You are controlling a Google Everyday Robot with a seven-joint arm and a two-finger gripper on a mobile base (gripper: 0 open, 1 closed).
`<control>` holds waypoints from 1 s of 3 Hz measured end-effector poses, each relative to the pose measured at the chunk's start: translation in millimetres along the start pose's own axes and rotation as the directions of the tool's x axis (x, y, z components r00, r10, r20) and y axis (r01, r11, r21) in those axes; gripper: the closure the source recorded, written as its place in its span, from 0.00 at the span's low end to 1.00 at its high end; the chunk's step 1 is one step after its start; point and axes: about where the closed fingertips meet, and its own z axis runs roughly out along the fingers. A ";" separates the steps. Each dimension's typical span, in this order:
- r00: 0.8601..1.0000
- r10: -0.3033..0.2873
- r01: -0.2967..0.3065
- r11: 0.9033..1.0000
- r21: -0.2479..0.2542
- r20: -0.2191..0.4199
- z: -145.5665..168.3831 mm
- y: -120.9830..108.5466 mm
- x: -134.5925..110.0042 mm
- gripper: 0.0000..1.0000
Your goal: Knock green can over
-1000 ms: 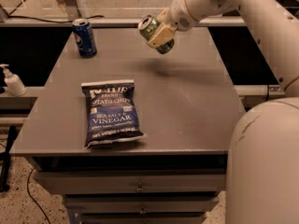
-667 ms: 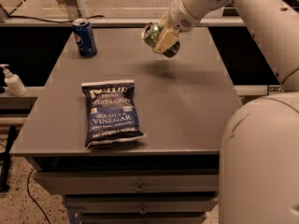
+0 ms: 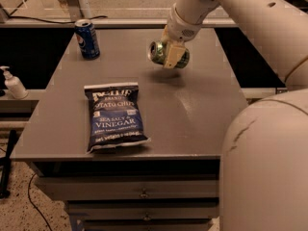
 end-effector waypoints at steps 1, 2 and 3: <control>0.997 -0.064 0.062 0.997 -0.042 -0.039 7.1 13.2 -2.0 0.59; 0.993 -0.107 0.103 0.992 -0.077 -0.050 12.3 22.4 -6.0 0.36; 0.990 -0.133 0.128 0.987 -0.097 -0.050 15.5 28.3 -9.0 0.12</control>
Offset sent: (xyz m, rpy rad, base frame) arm -0.0296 0.0095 -0.0186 -0.1308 0.0347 0.1481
